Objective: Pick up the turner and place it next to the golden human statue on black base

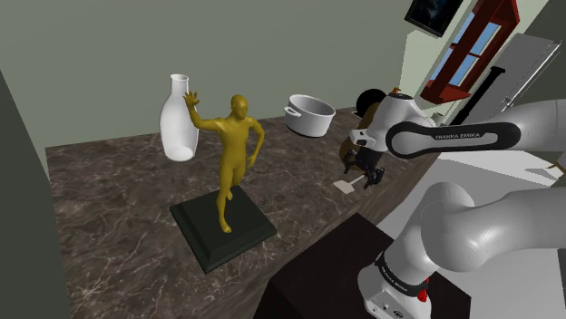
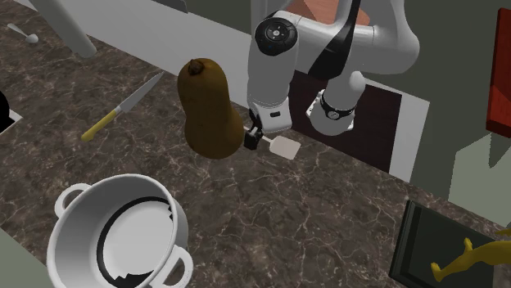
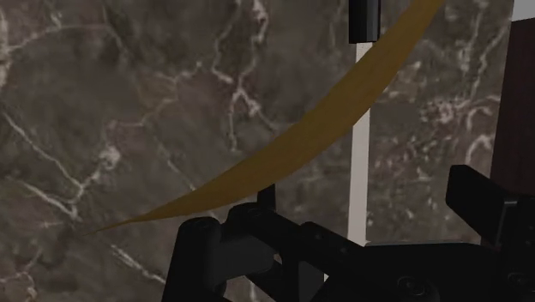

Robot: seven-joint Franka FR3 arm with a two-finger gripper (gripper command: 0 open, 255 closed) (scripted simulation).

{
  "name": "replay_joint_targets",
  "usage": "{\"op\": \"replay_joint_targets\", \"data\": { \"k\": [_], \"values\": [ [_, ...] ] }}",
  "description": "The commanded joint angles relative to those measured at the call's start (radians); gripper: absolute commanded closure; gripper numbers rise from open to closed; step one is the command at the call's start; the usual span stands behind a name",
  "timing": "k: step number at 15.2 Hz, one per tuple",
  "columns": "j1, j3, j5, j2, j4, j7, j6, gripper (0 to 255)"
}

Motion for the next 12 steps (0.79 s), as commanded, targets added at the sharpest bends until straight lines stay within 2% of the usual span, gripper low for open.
{"op": "replay_joint_targets", "data": {
  "k": [1,3,4,12],
  "values": [
    [0.000,-0.001,0.000,0.001,0.000,0.000,0.001,0],
    [0.000,-0.001,0.000,0.001,0.000,0.000,0.001,0],
    [0.000,-0.001,0.000,0.001,0.000,0.000,0.001,255],
    [-0.005,0.002,-0.001,-0.007,-0.003,-0.002,-0.005,255]
  ]
}}
